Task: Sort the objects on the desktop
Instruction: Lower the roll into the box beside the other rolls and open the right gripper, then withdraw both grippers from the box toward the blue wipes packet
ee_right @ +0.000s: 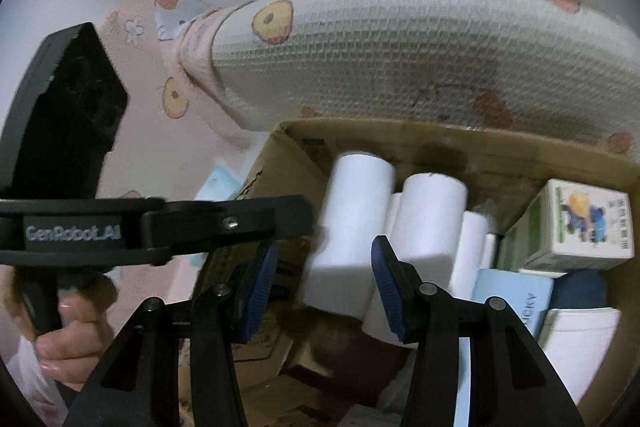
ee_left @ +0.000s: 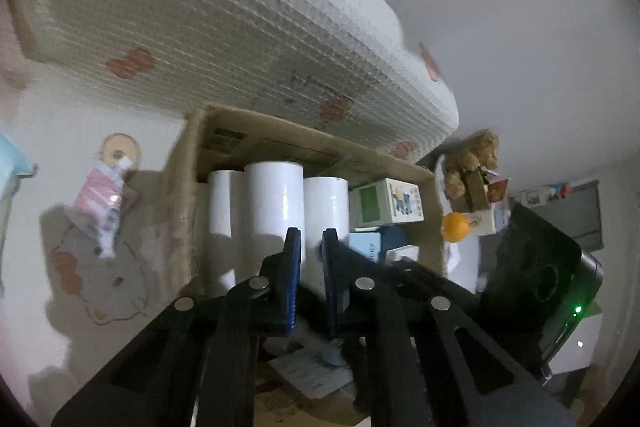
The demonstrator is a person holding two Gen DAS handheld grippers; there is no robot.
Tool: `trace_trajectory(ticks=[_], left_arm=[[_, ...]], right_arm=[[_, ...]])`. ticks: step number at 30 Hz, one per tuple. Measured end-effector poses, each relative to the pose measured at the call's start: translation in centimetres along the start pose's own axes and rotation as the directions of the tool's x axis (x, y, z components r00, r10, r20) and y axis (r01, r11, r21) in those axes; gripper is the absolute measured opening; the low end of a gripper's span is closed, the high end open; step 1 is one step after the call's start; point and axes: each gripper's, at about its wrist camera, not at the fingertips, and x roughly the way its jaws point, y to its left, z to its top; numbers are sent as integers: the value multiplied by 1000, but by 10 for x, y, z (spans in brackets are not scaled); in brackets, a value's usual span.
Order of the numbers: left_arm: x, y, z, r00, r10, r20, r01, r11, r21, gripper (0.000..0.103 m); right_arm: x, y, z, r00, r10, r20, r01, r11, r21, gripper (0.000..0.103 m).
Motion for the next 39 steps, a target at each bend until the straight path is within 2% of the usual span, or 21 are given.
trace_trajectory(ticks=[3, 4, 7, 11, 13, 15, 16, 17, 21, 23, 27, 29, 31, 34, 37, 39], left_arm=[[11, -3, 1, 998, 52, -21, -52, 999, 14, 12], [12, -4, 1, 998, 60, -23, -59, 998, 18, 12], [8, -6, -2, 998, 57, -16, -56, 998, 34, 12], [2, -16, -5, 995, 100, -12, -98, 990, 100, 13], [1, -21, -6, 993, 117, -19, -114, 984, 136, 20], [2, -27, -9, 992, 127, -18, -123, 978, 171, 26], [2, -30, -10, 990, 144, -12, -139, 972, 192, 28], [4, -33, -11, 987, 160, -6, -156, 966, 208, 29], [11, -40, -18, 973, 233, 10, -226, 935, 274, 29], [10, -39, -21, 972, 234, 22, -230, 930, 288, 29], [-11, -38, -33, 964, 249, 95, -267, 905, 332, 29], [-29, -37, -41, 958, 248, 146, -285, 892, 351, 30], [-49, -34, -49, 953, 231, 194, -288, 890, 355, 35], [-77, -29, -60, 945, 204, 256, -286, 894, 345, 37], [-106, -24, -71, 922, 202, 329, -317, 883, 345, 39], [-122, -15, -82, 906, 208, 367, -337, 881, 332, 42]], right_arm=[[8, 7, 1, 997, -72, -8, 72, 996, -50, 44], [9, 11, 0, 995, -103, -3, 102, 992, -74, 44], [4, 16, -2, 992, -128, 16, 129, 985, -113, 44], [-11, 28, -11, 971, -232, 55, 238, 955, -178, 44], [-20, 30, -17, 962, -263, 70, 272, 941, -203, 44], [-26, 28, -23, 953, -295, 68, 302, 930, -209, 39], [-28, 24, -24, 947, -314, 66, 320, 935, -153, 33], [-28, 19, -25, 944, -327, 53, 331, 932, -144, 33], [-24, 2, -27, 947, -320, 10, 320, 943, -90, 32], [-24, -5, -31, 956, -293, 4, 293, 954, -57, 32], [-50, -2, -36, 951, -294, 98, 297, 955, -15, 32], [-72, 6, -42, 953, -249, 173, 251, 968, 10, 33], [-84, 13, -48, 950, -235, 205, 235, 972, 22, 33], [-94, 29, -58, 952, -208, 225, 212, 977, 3, 33], [-98, 46, -63, 946, -204, 251, 214, 977, -12, 33], [-95, 57, -61, 949, -168, 266, 178, 984, -13, 33]])
